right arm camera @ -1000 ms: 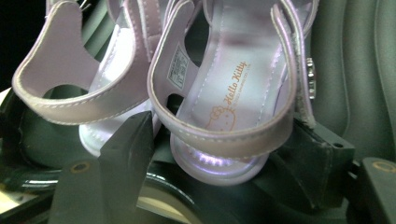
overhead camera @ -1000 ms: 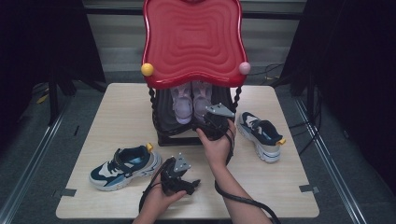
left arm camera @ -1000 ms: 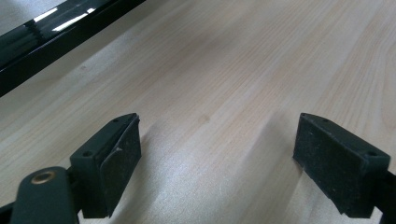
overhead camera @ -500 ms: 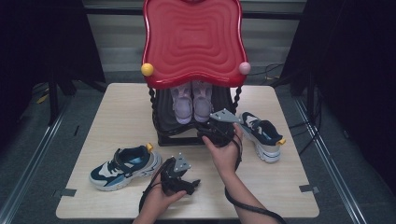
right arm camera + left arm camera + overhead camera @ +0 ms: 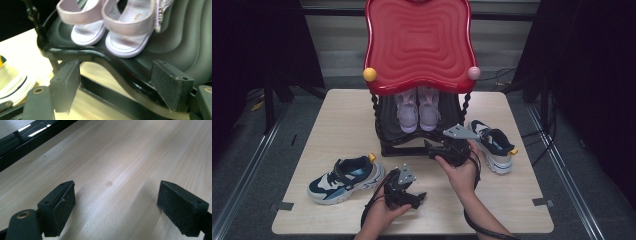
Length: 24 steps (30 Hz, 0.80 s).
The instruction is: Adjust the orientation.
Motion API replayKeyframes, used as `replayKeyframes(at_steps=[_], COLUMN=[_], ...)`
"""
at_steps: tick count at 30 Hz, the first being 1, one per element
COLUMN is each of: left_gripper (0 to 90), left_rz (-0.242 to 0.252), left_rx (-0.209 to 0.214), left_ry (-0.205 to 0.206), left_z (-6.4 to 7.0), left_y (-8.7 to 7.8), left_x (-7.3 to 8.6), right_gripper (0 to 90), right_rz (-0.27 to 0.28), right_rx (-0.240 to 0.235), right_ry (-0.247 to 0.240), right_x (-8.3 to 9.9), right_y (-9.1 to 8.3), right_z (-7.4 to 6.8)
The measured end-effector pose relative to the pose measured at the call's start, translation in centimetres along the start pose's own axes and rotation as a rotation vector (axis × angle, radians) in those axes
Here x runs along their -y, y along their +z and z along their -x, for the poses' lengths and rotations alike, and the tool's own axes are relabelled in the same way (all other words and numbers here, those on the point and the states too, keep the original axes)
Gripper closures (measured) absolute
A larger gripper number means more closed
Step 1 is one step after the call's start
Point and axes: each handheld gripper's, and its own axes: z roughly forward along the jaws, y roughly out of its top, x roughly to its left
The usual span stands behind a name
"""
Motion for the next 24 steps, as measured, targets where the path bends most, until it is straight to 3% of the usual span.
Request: replayKeyframes(at_steps=[8,24], left_gripper=[14.4,14.5], left_rz=[-0.001,0.000], left_rx=[0.000,-0.002], left_ry=[0.000,0.001], left_z=[0.0,0.0], left_y=[0.0,0.0], left_x=[0.0,0.0], right_gripper=[22.4,18.6], right_rz=[-0.036,-0.086], right_rx=[-0.063,-0.120], right_ry=[-0.008,-0.025], right_x=[0.9,3.6], right_y=[-0.8,-2.8], right_z=[0.0,1.2])
